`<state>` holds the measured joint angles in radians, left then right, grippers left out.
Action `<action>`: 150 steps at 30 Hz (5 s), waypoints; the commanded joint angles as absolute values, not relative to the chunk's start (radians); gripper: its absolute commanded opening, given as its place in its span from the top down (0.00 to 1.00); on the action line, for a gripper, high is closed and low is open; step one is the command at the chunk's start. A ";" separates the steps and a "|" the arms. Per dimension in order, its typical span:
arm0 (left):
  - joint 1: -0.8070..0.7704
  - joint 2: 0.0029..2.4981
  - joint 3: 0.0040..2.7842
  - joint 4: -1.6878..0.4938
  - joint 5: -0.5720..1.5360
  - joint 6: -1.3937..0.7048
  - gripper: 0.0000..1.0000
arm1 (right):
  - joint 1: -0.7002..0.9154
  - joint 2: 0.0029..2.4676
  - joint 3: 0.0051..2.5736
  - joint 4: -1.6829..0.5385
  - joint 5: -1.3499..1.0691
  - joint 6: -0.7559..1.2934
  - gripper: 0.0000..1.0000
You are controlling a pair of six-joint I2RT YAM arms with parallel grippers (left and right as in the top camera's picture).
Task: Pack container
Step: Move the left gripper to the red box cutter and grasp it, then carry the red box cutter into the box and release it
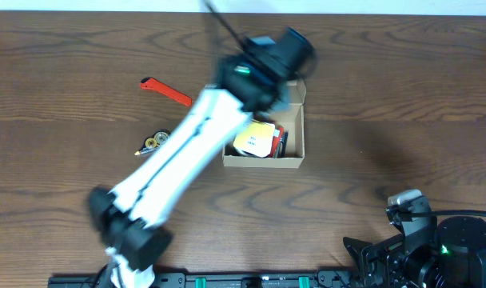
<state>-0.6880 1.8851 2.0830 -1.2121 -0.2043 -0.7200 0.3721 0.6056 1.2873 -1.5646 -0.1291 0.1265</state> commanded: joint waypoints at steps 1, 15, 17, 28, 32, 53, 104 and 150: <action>-0.558 1.834 2.099 -1.265 -0.332 -0.833 0.32 | 0.383 0.602 1.288 -1.564 -0.120 0.138 0.01; -0.220 1.969 2.098 -1.243 -0.196 -1.001 0.02 | 0.383 0.602 1.288 -1.565 -0.120 0.138 0.01; -0.202 2.025 2.098 -1.240 -0.159 -1.102 0.00 | 0.383 0.602 1.288 -1.564 -0.120 0.138 0.01; -0.085 2.311 2.144 -1.162 0.055 -1.144 0.00 | 0.383 0.602 1.288 -1.564 -0.120 0.138 0.01; -0.083 2.359 2.144 -1.162 0.006 -1.149 0.08 | 0.383 0.602 1.288 -1.564 -0.120 0.138 0.01; -0.077 2.518 2.307 -1.165 -0.006 -1.157 0.13 | 0.383 0.602 1.288 -1.564 -0.120 0.138 0.01; -0.079 2.644 2.325 -1.180 -0.084 -1.050 0.56 | 0.383 0.602 1.288 -1.565 -0.120 0.138 0.01; -0.534 2.218 2.325 -1.363 -0.026 -1.452 0.94 | 0.383 0.602 1.288 -1.565 -0.120 0.138 0.01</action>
<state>-0.5125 2.1715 2.3264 -1.3731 -0.0444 -1.2713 0.3721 0.6056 1.2873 -1.5646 -0.1295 0.1265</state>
